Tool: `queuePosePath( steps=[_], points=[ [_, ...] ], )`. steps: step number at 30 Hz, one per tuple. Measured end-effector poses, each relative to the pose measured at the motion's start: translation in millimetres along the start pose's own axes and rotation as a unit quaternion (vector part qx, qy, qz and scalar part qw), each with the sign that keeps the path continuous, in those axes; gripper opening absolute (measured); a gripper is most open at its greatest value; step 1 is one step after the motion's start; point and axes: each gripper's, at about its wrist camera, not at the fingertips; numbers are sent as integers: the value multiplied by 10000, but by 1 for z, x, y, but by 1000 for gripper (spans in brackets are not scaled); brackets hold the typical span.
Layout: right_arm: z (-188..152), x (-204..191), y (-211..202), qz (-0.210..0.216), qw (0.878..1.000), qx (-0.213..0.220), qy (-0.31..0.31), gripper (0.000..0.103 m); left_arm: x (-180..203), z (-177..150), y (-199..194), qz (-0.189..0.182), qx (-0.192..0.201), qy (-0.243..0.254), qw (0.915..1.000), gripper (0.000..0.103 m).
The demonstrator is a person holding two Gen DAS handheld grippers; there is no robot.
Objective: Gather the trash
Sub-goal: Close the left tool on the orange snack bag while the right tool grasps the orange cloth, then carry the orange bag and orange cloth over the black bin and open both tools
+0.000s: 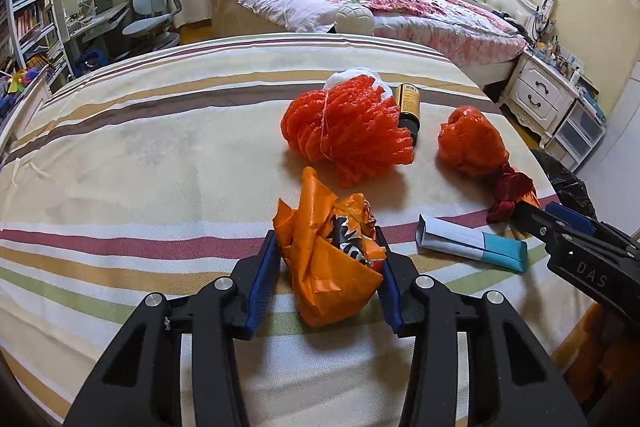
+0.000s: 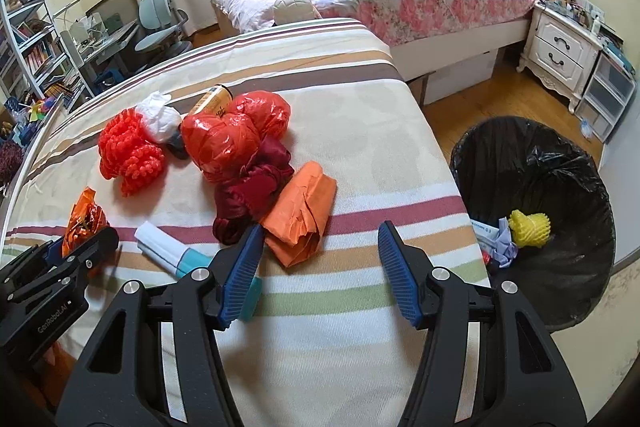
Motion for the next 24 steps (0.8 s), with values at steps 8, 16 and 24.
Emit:
queuePosePath(
  steps=[8,16,24],
  points=[
    [2,-4,1,-20,9999,63,-115,32,-4,-2,-4,-105,53,-96,9999,40],
    [-4,0,-6,4,9999,96,-83,31,-6,-4,-9,-131,53,-137,9998,39],
    [-6,10,-19,-25,9998,208,-2,31,1,-4,-24,-257,196,-108,9994,39]
  ],
)
Point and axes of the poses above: each gripper's, at about its wrist camera, not at the fingertips, and y roughly the way its jaws point, x to its right, z to its top, and after that the axes turned 12 degrees about -z, right-handed
